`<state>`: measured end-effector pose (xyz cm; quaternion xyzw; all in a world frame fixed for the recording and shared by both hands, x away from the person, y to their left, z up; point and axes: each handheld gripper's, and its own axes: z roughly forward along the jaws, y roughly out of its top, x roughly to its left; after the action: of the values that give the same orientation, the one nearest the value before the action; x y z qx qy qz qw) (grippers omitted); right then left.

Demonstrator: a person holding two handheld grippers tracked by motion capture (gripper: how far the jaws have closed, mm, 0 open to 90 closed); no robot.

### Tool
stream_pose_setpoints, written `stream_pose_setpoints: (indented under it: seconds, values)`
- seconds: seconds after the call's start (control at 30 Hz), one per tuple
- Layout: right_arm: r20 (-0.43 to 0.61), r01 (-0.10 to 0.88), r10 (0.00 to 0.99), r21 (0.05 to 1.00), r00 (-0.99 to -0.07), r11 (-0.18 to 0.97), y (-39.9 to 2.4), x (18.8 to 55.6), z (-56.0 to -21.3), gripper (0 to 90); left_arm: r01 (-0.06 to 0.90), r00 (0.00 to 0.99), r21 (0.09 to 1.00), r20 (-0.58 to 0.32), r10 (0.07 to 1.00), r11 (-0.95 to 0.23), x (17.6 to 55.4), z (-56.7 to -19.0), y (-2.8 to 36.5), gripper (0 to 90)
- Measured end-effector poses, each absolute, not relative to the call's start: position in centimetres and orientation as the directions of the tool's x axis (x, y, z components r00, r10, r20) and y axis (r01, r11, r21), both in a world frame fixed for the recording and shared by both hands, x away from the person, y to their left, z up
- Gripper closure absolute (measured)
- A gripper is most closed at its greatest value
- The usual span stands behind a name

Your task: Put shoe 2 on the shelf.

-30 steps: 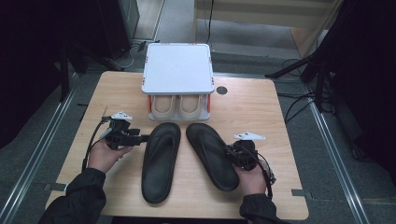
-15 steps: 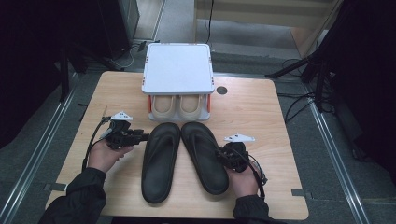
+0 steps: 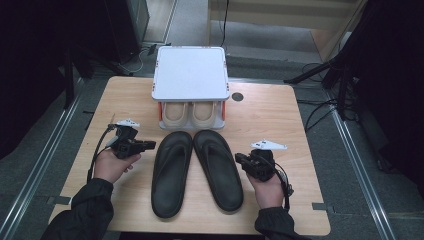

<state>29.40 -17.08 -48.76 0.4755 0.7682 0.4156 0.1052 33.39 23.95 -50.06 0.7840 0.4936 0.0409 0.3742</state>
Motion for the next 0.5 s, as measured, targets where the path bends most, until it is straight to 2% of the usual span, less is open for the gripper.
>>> stream_pose_setpoints:
  seconds: [0.17,0.5]
  values:
    - [0.195,0.624,0.814,0.744,-0.546,0.240,-16.8,30.5,-49.2,90.0,0.745,0.506,0.628,-0.310,0.805,-0.226,33.4,-50.4,24.3,89.5]
    - [0.175,0.653,0.819,0.702,-0.546,0.286,-16.6,32.3,-50.6,90.0,0.744,0.510,0.628,-0.313,0.801,-0.228,32.8,-51.1,24.6,89.4]
